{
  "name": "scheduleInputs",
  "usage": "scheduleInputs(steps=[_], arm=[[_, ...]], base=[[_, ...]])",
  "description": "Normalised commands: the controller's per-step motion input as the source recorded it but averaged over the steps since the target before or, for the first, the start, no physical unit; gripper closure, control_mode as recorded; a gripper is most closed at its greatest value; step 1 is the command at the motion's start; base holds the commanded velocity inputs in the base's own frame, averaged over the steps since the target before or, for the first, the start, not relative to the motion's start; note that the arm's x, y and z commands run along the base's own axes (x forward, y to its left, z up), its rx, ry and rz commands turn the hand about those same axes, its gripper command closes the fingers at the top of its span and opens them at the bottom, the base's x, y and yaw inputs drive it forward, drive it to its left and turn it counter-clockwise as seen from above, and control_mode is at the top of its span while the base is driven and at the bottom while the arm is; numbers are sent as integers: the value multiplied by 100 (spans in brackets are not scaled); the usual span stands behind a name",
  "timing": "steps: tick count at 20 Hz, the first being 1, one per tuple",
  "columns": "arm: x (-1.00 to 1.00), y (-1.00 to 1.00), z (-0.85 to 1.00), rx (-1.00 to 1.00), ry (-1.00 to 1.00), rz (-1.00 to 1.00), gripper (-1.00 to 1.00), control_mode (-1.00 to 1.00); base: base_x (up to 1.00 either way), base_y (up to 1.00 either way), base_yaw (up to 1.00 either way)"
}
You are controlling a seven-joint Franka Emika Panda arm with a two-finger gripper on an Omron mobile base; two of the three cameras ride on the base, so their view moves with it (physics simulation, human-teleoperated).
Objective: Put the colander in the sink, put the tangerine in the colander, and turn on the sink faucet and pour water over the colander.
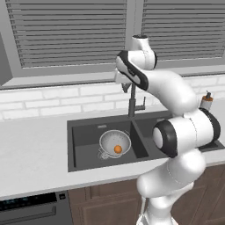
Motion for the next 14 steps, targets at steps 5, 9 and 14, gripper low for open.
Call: scheduleInputs(steps=[5,9,14], arm=[[-32,-66,100,2,-16,-7,-100,-100],[-34,-61,100,5,-17,-2,-100,-100],[-42,-98,49,8,-18,0,-100,-100]], base=[[0,0,0],[0,0,0],[0,0,0]])
